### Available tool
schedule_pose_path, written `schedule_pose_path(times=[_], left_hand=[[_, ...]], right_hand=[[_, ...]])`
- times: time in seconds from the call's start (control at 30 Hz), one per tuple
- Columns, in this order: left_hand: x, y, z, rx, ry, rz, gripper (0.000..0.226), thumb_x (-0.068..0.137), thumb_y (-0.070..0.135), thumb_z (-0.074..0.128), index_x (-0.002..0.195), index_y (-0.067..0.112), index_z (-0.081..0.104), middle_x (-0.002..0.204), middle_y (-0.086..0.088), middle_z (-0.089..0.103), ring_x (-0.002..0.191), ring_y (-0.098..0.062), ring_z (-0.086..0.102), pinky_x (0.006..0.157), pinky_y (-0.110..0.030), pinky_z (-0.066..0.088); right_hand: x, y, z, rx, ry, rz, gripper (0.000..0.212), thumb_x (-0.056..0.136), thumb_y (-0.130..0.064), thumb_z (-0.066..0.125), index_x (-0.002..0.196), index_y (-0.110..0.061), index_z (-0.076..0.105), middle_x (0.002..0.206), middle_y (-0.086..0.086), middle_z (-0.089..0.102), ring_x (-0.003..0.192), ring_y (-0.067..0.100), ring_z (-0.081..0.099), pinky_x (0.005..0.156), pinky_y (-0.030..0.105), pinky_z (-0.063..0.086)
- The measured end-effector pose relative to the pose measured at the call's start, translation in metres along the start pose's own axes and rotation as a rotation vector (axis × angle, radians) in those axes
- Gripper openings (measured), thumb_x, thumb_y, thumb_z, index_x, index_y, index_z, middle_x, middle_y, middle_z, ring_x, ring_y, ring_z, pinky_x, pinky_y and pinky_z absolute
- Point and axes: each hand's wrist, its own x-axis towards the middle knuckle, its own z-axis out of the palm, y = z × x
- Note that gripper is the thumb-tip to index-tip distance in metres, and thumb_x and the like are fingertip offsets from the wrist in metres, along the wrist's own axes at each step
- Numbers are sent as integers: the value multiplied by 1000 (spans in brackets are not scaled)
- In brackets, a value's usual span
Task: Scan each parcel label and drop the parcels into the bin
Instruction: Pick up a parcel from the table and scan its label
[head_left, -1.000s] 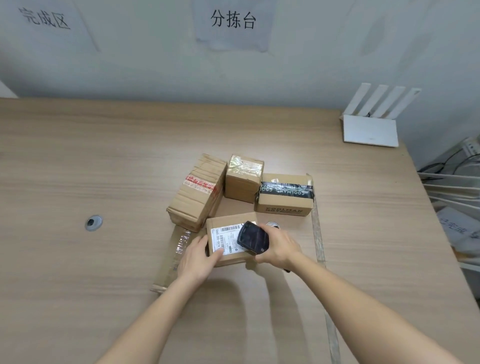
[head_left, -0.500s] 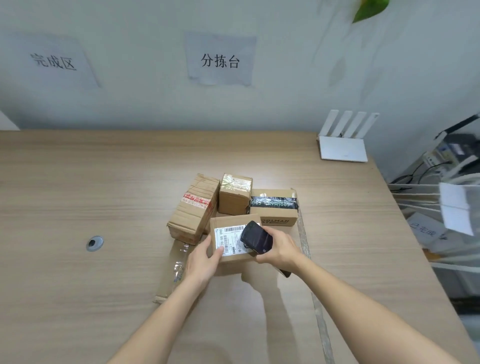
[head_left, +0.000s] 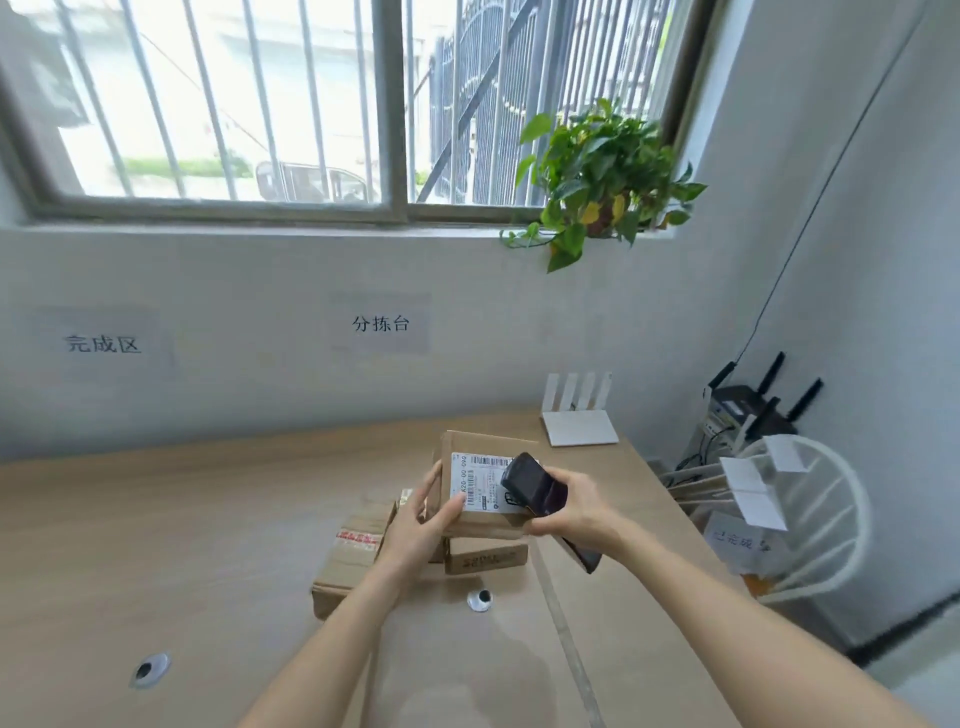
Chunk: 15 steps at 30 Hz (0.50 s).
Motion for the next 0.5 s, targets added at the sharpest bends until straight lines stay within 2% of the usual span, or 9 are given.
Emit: schedule_pose_path(times=[0.07, 0.13, 0.17, 0.27, 0.37, 0.5], left_hand=[[-4, 19, 4, 9, -26, 35, 61, 77, 63, 72, 128, 72, 40, 122, 18, 63, 115, 3, 57, 96, -24, 46], [-9, 38, 7, 45, -57, 82, 71, 68, 75, 71, 131, 73, 36, 130, 10, 63, 121, -11, 59, 106, -39, 46], [-11, 46, 9, 53, -70, 97, 74, 66, 78, 70, 131, 72, 36, 133, 6, 63, 123, -17, 59, 106, -42, 46], [-22, 74, 16, 42, -96, 153, 81, 65, 72, 72, 137, 65, 36, 134, -1, 61, 122, -19, 59, 93, -28, 49], [-29, 92, 23, 58, -122, 196, 99, 57, 77, 73, 144, 59, 31, 138, 0, 56, 123, -18, 56, 101, -34, 48], [-38, 119, 38, 58, -140, 228, 103, 58, 69, 74, 148, 52, 28, 129, 0, 63, 109, -9, 63, 72, -10, 50]], right_hand=[[-16, -15, -22, -3, 20, -11, 55, 59, -29, 89, 110, -29, 69, 101, -5, 73, 96, 17, 68, 87, 36, 59], [-33, -27, -44, -10, 37, -18, 54, 66, -26, 89, 116, -26, 68, 105, -3, 72, 98, 16, 67, 78, 25, 56], [-40, -31, -52, -18, 45, -17, 54, 67, -26, 89, 117, -26, 68, 107, -2, 72, 98, 15, 66, 76, 22, 54], [-52, -38, -73, -8, 84, -27, 60, 63, -29, 90, 119, -27, 68, 109, -3, 72, 100, 15, 67, 87, 33, 58], [-62, -41, -90, -1, 97, -45, 66, 59, -32, 89, 122, -30, 68, 109, -6, 72, 100, 12, 67, 93, 38, 58], [-72, -44, -116, -7, 126, -79, 75, 50, -44, 86, 122, -36, 67, 107, -12, 73, 101, 11, 68, 94, 39, 58]])
